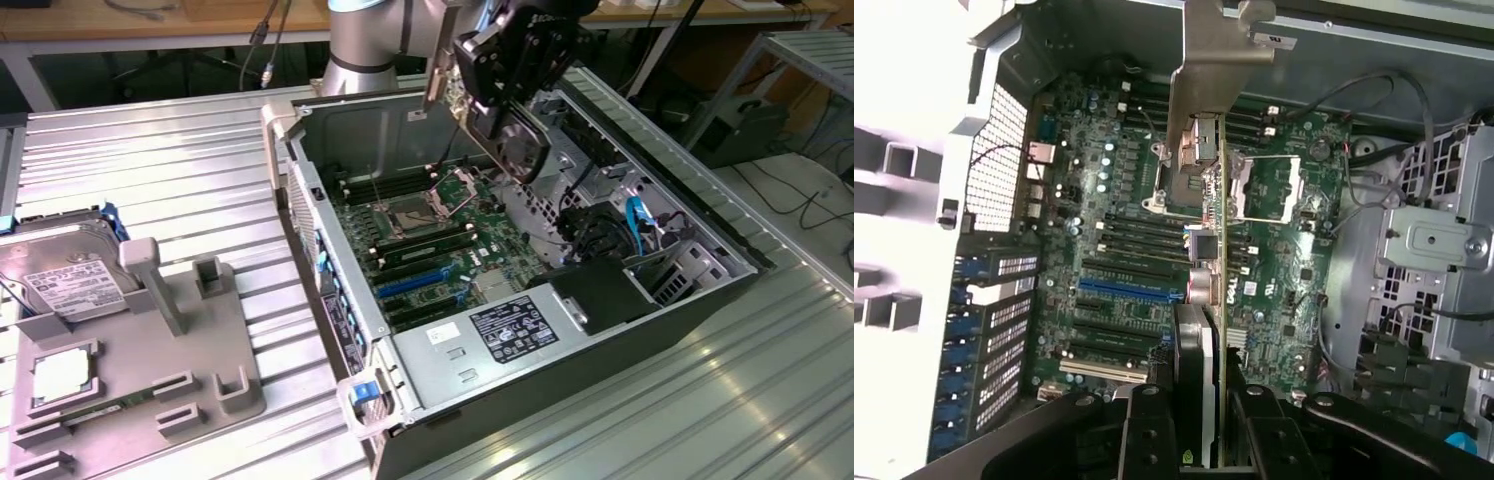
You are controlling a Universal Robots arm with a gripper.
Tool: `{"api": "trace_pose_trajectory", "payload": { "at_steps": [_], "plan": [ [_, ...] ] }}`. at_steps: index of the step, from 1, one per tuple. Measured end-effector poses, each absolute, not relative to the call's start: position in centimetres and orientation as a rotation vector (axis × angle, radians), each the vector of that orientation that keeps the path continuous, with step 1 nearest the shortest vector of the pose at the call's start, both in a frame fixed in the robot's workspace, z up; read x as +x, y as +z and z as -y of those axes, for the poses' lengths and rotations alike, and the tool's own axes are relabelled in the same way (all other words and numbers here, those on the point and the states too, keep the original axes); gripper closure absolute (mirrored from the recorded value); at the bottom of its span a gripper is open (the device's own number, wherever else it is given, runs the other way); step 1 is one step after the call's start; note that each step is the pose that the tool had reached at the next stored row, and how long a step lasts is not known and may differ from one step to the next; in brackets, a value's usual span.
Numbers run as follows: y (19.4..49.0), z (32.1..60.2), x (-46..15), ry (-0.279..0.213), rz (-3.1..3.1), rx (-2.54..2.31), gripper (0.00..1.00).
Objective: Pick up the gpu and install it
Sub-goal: 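Insert the gpu into the slot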
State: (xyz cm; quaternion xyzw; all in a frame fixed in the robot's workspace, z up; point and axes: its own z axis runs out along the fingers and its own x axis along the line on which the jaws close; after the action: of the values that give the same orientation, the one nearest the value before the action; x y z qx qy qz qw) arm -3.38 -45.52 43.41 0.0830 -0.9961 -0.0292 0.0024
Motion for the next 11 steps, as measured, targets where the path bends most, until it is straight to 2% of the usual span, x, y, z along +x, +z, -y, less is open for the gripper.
{"api": "trace_pose_trajectory", "payload": {
  "at_steps": [11],
  "plan": [
    [43.42,45.52,-3.38,-0.091,3.1,0.446,0.72]
  ]
}}
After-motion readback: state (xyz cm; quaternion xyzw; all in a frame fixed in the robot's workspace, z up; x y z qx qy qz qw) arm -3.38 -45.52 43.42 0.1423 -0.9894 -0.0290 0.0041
